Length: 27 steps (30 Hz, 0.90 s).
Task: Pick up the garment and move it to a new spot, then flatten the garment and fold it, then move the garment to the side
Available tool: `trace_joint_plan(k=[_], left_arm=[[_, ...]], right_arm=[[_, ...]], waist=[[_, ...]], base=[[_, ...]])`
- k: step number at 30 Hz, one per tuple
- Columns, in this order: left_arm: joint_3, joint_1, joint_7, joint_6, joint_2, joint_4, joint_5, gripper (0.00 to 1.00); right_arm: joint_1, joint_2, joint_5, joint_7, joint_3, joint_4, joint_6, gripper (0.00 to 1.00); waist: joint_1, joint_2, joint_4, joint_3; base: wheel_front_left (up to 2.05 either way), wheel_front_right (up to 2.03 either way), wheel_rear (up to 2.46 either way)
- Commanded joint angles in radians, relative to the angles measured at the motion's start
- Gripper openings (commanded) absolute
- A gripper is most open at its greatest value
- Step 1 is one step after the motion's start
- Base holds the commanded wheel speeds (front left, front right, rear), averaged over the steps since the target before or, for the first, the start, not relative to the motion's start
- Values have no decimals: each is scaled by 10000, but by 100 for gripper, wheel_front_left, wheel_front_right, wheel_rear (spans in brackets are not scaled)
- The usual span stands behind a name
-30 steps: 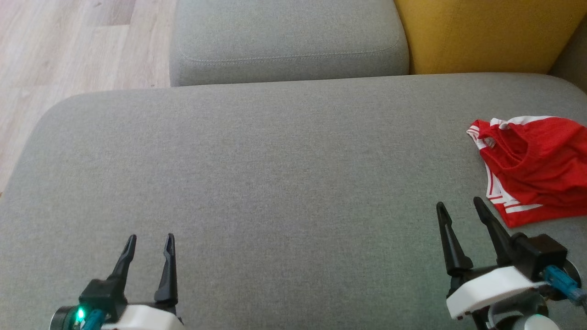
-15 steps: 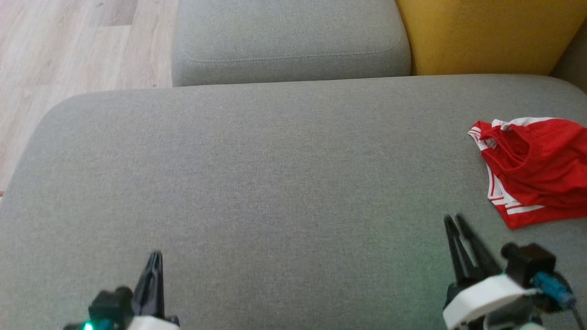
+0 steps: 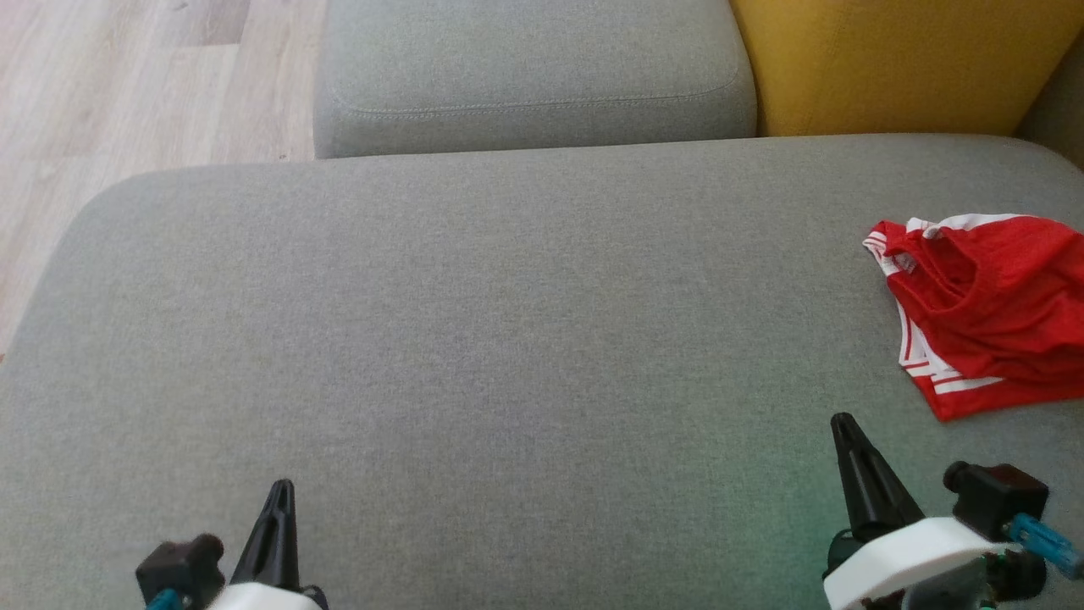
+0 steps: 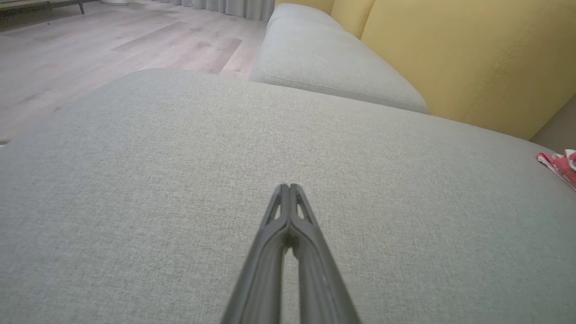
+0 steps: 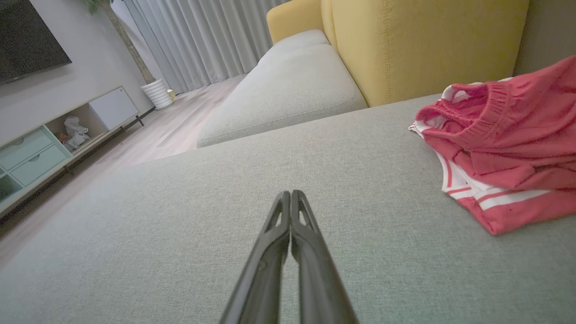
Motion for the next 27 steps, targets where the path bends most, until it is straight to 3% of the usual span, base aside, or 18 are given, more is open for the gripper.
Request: trace_joint_plan(k=[1,27], left_arm=[[214,-515,12,-60,35,-276,-248,0],[739,-1120,645,-557,-103,20,-3283,0]], right_arm=[[-526,-121,298,-66,-44,-255,11,0],[-1045,-246,3485,-89,-234,334,25,0]], waist=[[0,-1,-2,4],[0,-1,-68,86]], base=[[0,0,0],[0,0,0]])
